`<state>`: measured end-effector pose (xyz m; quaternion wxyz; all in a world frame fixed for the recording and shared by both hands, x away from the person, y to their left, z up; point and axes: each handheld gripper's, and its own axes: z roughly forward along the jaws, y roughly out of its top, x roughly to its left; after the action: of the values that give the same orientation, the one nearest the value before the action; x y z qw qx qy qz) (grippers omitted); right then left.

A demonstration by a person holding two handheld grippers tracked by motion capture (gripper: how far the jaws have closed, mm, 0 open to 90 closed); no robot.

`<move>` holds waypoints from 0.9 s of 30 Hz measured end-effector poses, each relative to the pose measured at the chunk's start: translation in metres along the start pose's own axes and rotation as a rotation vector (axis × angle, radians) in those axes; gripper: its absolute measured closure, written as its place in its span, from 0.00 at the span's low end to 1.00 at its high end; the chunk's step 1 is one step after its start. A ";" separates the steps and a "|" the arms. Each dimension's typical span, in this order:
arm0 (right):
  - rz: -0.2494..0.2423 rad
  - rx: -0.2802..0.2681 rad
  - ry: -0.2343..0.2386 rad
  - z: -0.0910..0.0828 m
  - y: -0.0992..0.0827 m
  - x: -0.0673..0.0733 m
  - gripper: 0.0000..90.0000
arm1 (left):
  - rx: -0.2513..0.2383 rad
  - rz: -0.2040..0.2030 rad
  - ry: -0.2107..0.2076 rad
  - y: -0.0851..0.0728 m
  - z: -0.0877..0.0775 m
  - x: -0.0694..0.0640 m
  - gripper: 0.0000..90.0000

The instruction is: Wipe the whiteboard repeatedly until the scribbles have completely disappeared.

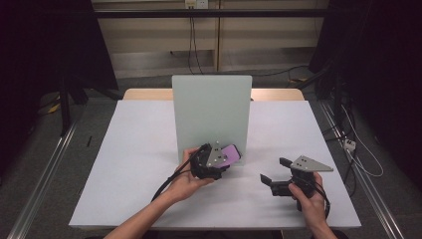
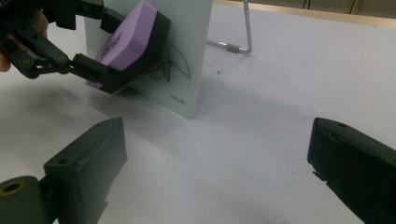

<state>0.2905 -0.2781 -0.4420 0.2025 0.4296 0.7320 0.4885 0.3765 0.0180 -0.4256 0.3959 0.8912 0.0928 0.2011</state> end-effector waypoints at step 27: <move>0.001 0.000 0.001 0.000 0.000 0.001 0.05 | 0.023 0.061 0.059 -0.009 -0.022 0.013 0.46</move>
<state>0.2902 -0.2774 -0.4420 0.2018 0.4298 0.7318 0.4889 0.3786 0.0427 -0.4159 0.3764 0.8918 0.0796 0.2383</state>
